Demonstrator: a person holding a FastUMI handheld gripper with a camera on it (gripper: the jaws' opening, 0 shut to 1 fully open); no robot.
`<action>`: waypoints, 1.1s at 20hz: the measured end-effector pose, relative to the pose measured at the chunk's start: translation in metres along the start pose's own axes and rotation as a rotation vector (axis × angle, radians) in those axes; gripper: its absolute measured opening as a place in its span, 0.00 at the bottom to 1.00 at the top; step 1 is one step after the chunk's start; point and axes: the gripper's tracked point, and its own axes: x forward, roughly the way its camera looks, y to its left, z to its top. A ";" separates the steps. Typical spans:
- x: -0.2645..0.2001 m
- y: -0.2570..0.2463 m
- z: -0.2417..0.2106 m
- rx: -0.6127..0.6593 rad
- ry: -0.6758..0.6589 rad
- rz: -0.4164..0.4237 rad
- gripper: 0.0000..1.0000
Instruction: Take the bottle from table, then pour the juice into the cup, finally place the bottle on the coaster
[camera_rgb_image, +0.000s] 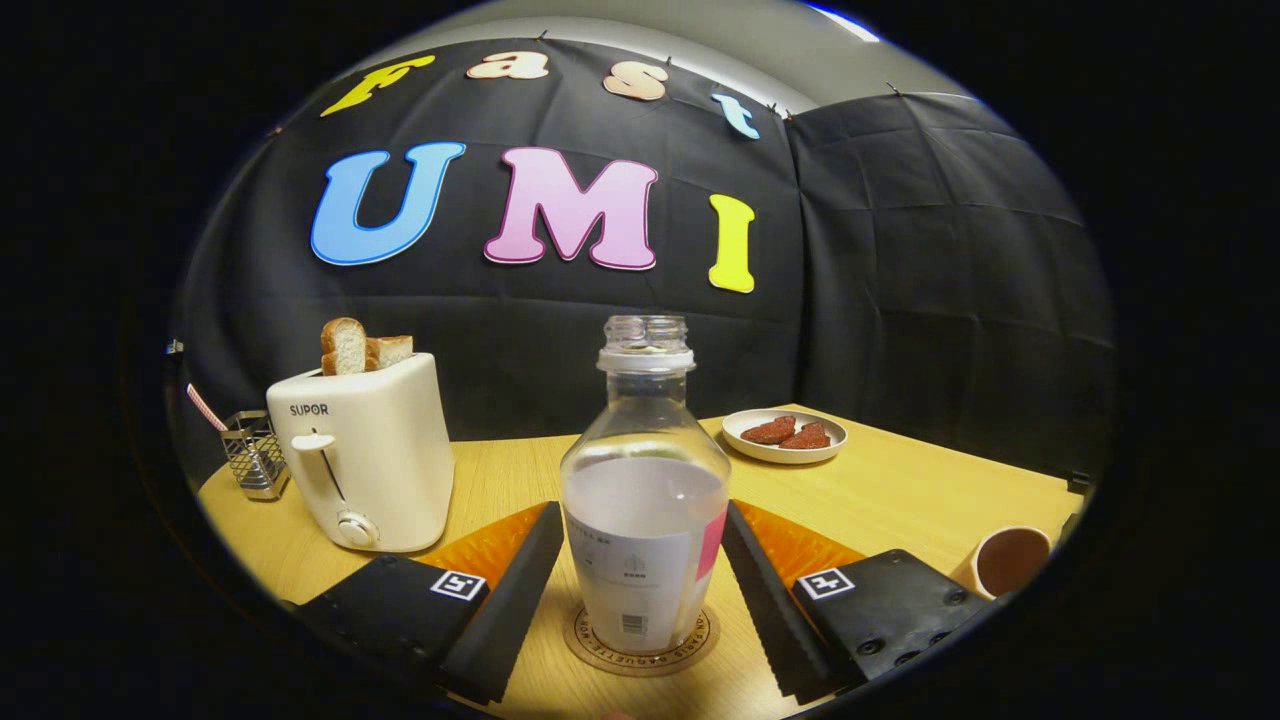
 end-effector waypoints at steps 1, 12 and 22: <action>-0.004 -0.002 0.000 -0.002 0.003 0.000 0.97; -0.081 -0.012 0.025 -0.044 -0.007 0.087 0.97; -0.186 -0.011 0.140 -0.013 -0.132 0.280 0.97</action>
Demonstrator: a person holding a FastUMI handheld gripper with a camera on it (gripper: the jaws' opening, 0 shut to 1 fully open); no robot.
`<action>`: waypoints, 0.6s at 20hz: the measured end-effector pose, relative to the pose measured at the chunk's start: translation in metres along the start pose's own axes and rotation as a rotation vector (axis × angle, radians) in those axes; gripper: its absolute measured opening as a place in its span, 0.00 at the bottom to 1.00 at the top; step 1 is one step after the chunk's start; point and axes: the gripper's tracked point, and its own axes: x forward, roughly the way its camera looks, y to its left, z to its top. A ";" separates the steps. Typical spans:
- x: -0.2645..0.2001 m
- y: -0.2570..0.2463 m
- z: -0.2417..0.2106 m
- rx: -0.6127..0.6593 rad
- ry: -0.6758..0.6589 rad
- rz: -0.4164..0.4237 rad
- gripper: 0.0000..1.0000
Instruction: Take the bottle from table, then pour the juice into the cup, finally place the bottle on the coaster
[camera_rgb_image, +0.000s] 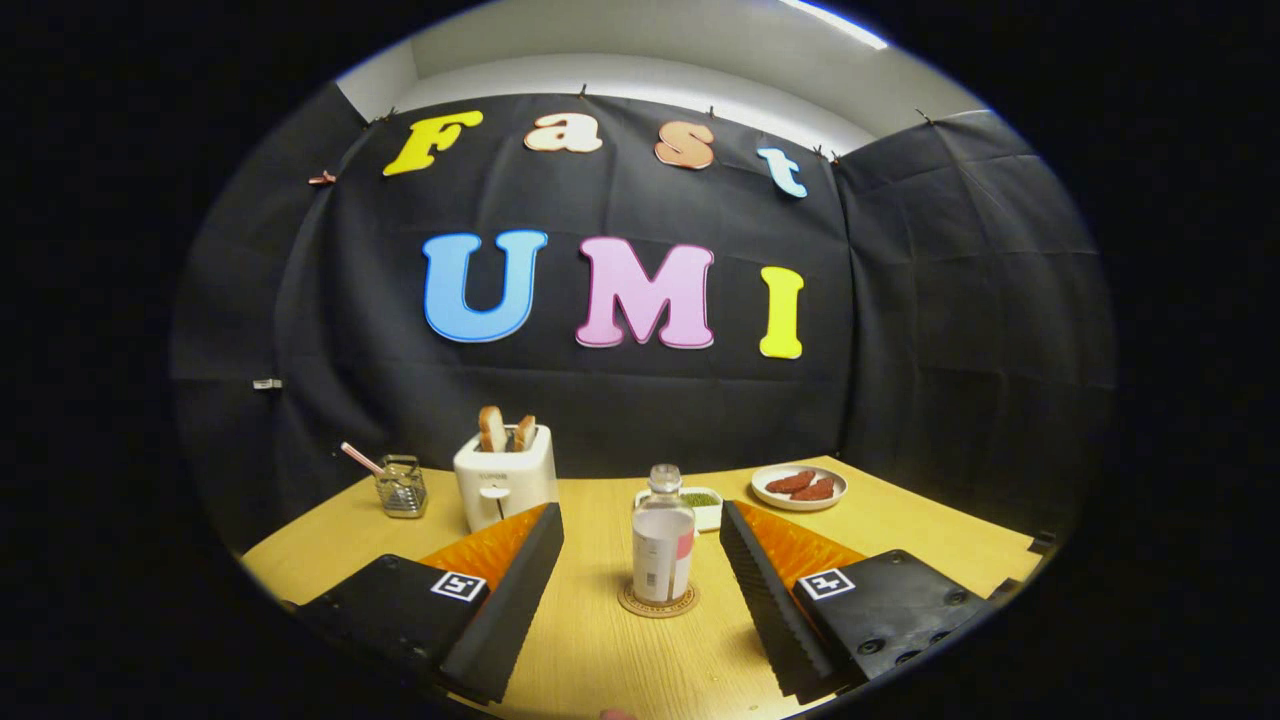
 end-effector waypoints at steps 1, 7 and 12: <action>-0.006 0.003 0.012 0.012 -0.012 0.016 0.97; -0.041 0.023 0.064 0.027 -0.033 0.119 0.97; -0.065 0.036 0.086 0.068 -0.017 0.208 0.97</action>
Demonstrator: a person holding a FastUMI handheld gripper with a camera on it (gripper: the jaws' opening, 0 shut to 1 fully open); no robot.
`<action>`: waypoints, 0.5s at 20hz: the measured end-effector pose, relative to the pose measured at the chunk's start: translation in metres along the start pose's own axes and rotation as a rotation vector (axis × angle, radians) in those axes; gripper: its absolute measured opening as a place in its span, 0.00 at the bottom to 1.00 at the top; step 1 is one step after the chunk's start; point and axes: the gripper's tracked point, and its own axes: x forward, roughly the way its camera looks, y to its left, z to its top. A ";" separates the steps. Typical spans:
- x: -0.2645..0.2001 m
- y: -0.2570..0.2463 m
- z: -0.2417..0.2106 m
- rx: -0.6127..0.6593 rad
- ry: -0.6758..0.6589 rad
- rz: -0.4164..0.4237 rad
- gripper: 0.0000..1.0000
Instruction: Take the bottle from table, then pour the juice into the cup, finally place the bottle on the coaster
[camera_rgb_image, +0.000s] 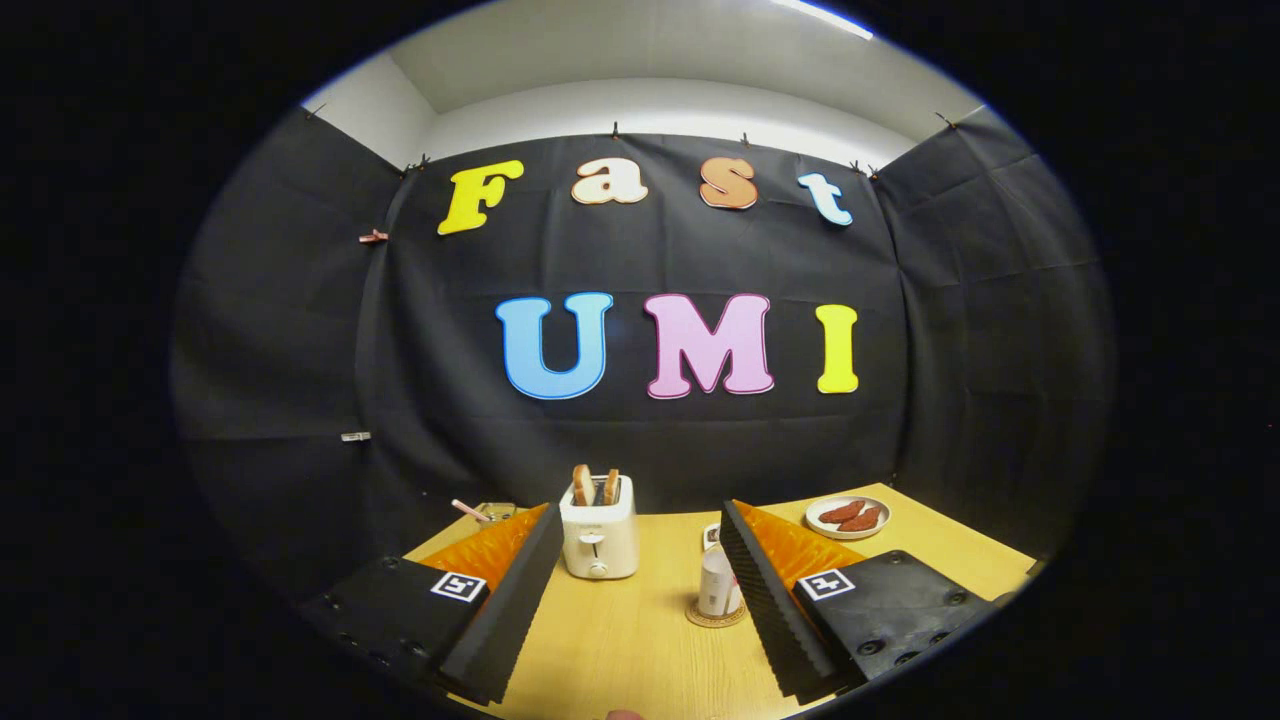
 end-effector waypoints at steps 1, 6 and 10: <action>-0.004 0.001 0.005 0.000 -0.003 0.012 0.97; -0.019 0.000 0.019 -0.004 0.009 0.072 0.97; -0.023 -0.007 0.028 0.019 0.009 0.092 0.97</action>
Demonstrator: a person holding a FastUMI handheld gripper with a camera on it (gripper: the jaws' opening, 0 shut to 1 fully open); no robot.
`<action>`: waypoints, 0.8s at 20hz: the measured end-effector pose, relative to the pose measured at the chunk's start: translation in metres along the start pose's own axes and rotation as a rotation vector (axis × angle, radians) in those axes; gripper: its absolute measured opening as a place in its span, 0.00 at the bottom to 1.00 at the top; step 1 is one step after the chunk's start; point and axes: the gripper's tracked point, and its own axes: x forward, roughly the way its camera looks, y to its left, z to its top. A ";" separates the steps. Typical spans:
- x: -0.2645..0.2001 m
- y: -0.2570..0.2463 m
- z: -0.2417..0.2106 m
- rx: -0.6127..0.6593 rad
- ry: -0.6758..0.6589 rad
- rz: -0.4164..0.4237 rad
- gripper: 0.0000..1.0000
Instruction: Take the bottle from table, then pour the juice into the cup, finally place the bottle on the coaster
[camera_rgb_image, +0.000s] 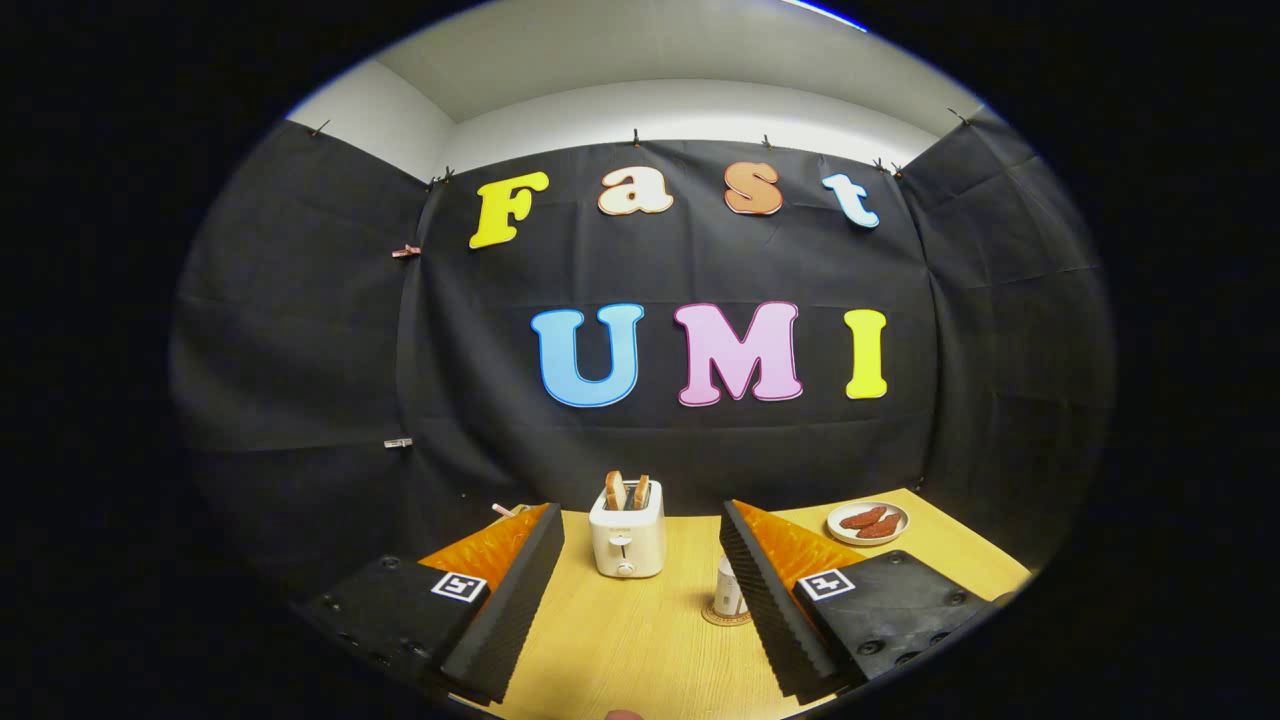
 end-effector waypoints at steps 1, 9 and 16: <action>-0.001 -0.002 0.000 0.008 0.002 0.002 0.97; 0.005 -0.021 -0.009 0.037 0.048 -0.007 0.99; 0.013 -0.028 -0.011 0.048 0.053 -0.006 0.99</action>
